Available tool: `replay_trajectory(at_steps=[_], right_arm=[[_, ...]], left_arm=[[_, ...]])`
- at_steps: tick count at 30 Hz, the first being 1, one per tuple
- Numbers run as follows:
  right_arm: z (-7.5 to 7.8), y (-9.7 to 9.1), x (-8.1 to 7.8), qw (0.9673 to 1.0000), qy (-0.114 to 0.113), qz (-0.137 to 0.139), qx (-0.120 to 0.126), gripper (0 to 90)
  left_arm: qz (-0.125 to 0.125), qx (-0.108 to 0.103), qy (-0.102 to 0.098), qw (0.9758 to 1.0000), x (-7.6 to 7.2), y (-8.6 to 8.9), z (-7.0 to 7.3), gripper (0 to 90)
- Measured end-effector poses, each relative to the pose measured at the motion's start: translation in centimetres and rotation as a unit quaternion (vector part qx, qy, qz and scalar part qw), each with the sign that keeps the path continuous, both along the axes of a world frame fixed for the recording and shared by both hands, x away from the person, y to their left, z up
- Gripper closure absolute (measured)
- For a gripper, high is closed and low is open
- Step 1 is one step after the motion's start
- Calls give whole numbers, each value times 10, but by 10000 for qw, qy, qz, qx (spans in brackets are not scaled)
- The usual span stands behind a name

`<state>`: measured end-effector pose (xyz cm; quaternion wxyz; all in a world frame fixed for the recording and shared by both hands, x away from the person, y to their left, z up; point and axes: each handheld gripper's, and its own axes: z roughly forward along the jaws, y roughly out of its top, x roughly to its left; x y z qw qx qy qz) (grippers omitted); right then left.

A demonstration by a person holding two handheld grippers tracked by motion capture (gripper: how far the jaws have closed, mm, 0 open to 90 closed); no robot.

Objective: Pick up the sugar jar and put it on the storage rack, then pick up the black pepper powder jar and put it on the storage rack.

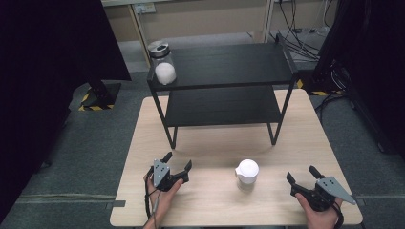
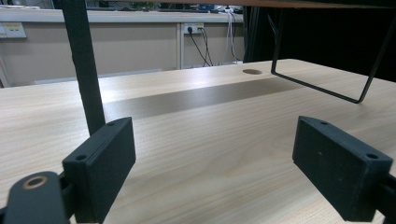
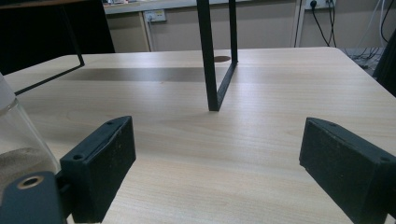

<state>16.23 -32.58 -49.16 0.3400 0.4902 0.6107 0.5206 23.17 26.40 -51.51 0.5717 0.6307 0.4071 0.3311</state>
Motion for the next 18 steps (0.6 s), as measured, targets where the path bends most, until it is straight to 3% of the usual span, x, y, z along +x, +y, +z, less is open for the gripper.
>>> replay_trajectory(at_steps=[18], right_arm=[[-2, -1, -1, 10000, -28, -25, 74, 105]], left_arm=[[-42, -107, 33, 9999, 2, 2, -1, 127]])
